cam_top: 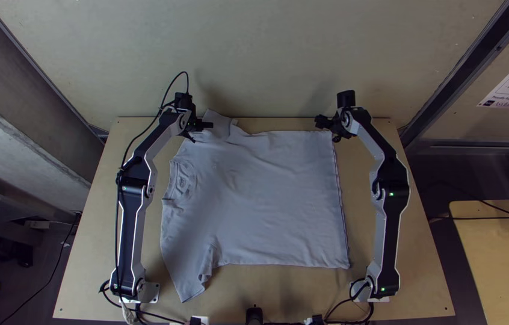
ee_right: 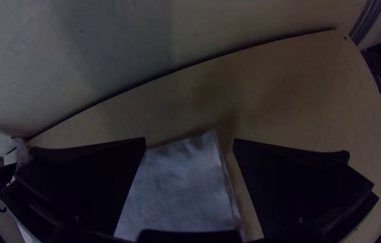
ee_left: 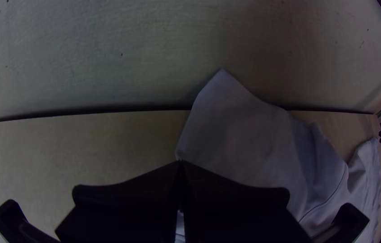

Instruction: Fold the t-shirt

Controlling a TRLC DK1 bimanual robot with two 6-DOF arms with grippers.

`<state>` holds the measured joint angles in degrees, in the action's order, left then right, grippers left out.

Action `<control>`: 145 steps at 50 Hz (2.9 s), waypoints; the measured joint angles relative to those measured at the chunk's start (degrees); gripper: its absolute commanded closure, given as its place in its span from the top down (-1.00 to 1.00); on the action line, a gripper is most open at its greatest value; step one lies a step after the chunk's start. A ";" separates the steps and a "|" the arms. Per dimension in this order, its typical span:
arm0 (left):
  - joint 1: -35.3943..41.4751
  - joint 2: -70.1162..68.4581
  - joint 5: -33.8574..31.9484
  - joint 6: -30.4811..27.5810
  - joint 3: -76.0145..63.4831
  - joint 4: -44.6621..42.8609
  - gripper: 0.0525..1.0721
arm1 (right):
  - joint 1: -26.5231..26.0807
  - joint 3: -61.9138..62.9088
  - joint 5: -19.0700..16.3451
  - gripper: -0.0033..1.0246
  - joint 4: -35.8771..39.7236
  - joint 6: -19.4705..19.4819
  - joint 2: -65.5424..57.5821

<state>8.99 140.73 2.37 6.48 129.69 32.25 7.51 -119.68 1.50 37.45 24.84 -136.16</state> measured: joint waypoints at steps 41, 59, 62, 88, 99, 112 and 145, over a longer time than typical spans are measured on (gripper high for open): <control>-0.15 -5.64 -0.02 2.82 -0.81 2.62 -0.95 | 0.46 -9.99 3.48 -0.95 7.65 -0.28 -6.45; -3.13 -9.11 -0.52 2.97 -0.85 -1.11 -0.95 | 0.46 -11.17 4.11 -0.95 1.57 -2.60 -6.34; -3.69 -9.11 -0.85 2.99 -0.90 -1.86 -0.95 | 0.46 -11.61 4.11 -0.95 0.33 -2.80 -6.29; -4.28 -12.98 -2.40 2.99 -6.58 -0.15 -0.95 | 0.46 -10.69 4.15 -0.95 3.85 -4.83 -1.27; -4.92 -19.74 -3.41 2.97 -16.90 -2.29 -0.95 | 0.48 -7.74 5.18 -0.95 6.34 -5.64 1.53; -5.35 -28.28 -4.44 2.73 -28.24 -4.76 -0.95 | 1.70 -0.59 6.97 -0.95 6.71 -5.88 7.37; -5.38 -43.06 -4.74 0.33 -49.83 -5.01 -0.95 | 2.67 25.62 8.20 -0.95 4.28 -6.03 23.80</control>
<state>3.62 97.67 -2.37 6.81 79.85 27.24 10.17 -94.06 9.69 41.74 18.81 -112.36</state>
